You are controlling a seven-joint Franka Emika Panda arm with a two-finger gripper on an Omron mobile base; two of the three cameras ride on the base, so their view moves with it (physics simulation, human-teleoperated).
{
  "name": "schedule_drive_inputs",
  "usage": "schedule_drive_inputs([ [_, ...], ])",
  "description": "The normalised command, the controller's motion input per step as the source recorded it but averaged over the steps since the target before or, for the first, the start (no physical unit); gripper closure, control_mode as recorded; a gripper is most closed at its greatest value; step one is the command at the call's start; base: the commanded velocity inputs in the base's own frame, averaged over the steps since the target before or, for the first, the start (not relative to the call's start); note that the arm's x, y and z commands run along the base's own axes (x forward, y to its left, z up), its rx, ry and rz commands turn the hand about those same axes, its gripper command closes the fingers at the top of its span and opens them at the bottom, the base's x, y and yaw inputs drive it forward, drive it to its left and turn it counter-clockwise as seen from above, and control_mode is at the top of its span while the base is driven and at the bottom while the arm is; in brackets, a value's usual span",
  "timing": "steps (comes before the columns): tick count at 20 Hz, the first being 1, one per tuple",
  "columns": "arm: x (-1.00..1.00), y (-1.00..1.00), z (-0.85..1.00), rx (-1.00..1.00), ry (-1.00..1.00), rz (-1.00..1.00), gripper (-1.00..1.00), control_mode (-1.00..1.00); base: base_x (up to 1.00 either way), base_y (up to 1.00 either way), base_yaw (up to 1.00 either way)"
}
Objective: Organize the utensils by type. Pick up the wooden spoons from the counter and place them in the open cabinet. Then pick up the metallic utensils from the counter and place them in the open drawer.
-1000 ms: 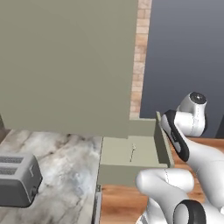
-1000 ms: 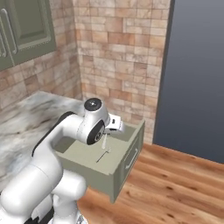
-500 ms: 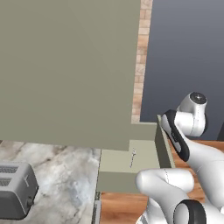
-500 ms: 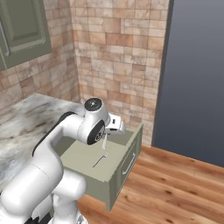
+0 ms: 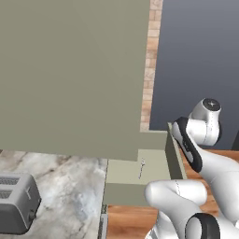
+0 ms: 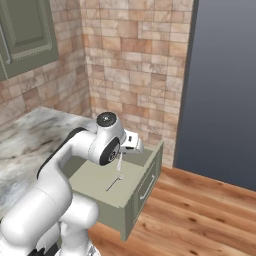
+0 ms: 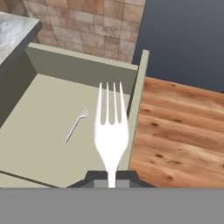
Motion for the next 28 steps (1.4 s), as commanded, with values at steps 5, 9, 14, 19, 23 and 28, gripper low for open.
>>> schedule_drive_inputs([
  [5, 0.00, 0.00, 0.00, 0.00, 0.00, 0.00, 1.00, 1.00, 0.00, 0.00, 0.00],
  [9, 0.01, 0.00, -0.03, 0.00, 0.01, 0.00, 1.00, -1.00, 0.00, 0.00, 0.00],
  [14, 0.43, 0.04, -0.13, 0.00, 0.02, -0.06, 1.00, -1.00, 0.00, 0.00, 0.00],
  [19, 0.58, 0.27, -0.21, 0.00, 0.00, -0.17, 1.00, -1.00, 0.00, 0.00, 0.00],
  [23, 0.49, 0.28, -0.36, 0.09, 0.04, -0.19, 1.00, -1.00, 0.00, 0.00, 0.00],
  [28, 0.46, 0.23, -0.48, 0.09, 0.10, -0.19, 1.00, -1.00, 0.00, 0.00, 0.00],
])
